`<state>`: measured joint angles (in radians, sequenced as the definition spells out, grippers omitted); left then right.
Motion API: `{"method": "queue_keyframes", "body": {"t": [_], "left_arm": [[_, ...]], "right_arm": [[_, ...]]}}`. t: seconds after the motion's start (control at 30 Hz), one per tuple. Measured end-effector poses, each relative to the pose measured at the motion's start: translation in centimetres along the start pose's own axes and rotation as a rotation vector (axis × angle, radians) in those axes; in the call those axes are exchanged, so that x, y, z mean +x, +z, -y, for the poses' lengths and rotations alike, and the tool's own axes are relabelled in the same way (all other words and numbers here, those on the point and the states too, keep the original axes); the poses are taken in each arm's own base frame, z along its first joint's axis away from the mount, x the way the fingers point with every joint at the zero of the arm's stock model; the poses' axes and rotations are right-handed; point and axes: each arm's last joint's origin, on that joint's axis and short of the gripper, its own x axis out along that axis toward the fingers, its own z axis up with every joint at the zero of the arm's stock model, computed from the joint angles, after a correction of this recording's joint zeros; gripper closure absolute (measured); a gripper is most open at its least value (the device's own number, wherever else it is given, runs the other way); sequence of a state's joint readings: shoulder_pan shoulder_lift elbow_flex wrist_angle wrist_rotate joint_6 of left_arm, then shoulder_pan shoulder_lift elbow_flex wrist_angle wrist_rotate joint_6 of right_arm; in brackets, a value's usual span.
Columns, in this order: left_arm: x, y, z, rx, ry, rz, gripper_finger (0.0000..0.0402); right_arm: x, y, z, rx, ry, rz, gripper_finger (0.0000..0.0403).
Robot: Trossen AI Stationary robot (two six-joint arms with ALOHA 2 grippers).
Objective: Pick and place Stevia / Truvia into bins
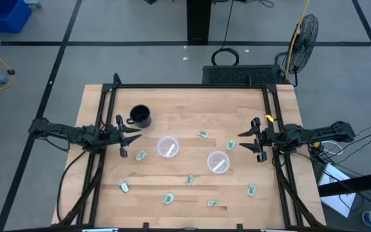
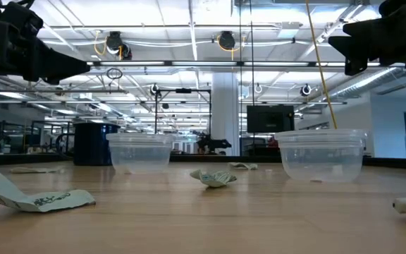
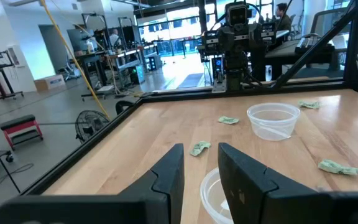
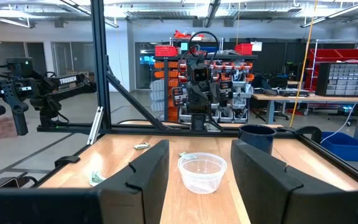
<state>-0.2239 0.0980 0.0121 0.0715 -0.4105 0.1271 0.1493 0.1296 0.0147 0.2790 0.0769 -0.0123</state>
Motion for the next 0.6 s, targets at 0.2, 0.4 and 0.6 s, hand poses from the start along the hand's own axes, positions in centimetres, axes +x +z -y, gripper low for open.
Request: {"method": "queue_keyframes", "body": {"t": [0.2,0.4,0.6], "left_arm": [[0.00,0.00,0.00,-0.002,0.000,0.000,0.0298],[0.00,0.04,0.00,-0.096,0.000,0.005,0.0298],[0.00,0.07,0.05,-0.197,-0.019,0.007,0.0298]], "right_arm": [[0.00,0.00,0.00,0.000,0.000,0.000,0.0236],[0.00,0.01,0.00,0.000,0.000,0.000,0.0236],[0.00,0.01,0.00,0.000,0.000,0.000,0.0236]]}}
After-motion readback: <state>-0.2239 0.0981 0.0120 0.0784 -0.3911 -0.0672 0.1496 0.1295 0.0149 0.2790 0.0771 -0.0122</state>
